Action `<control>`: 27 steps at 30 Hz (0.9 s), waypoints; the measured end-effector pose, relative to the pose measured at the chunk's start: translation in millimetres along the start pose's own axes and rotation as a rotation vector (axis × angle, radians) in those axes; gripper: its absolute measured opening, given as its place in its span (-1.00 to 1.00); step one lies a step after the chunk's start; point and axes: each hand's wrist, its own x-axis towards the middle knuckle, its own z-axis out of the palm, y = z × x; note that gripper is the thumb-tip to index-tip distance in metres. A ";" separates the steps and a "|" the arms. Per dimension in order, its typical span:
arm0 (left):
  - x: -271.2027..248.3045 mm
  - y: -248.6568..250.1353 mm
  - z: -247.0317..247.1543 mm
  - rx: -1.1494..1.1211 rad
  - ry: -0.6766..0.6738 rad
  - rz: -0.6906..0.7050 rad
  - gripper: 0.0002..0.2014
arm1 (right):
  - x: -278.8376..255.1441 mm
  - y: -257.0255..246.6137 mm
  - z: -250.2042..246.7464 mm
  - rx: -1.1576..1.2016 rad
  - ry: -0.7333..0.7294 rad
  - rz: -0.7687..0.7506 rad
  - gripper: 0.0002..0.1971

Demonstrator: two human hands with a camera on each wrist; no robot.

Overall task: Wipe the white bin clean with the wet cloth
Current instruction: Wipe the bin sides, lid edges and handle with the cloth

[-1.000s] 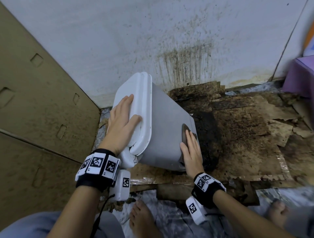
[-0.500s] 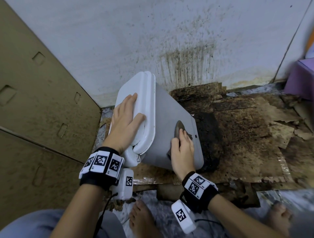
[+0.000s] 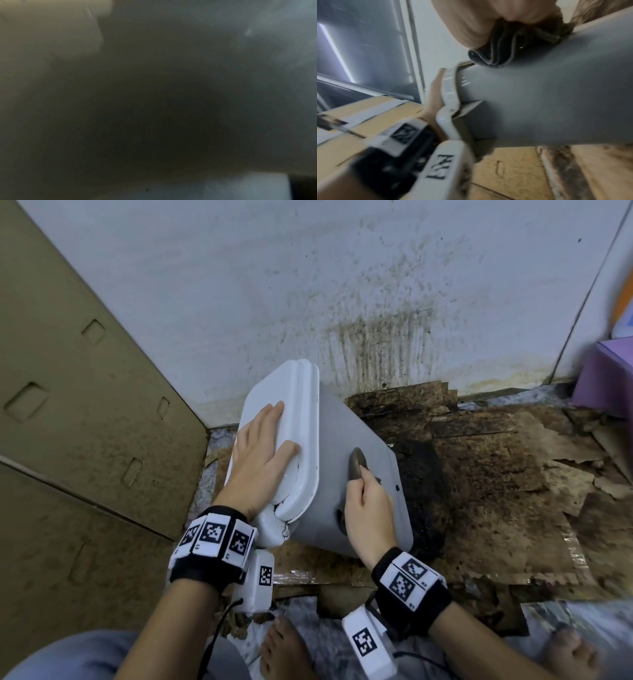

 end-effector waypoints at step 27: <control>0.3 6.6 3.8 0.022 -0.006 -0.006 -0.26 | -36.4 -25.5 19.0 0.348 -0.062 -0.345 -0.55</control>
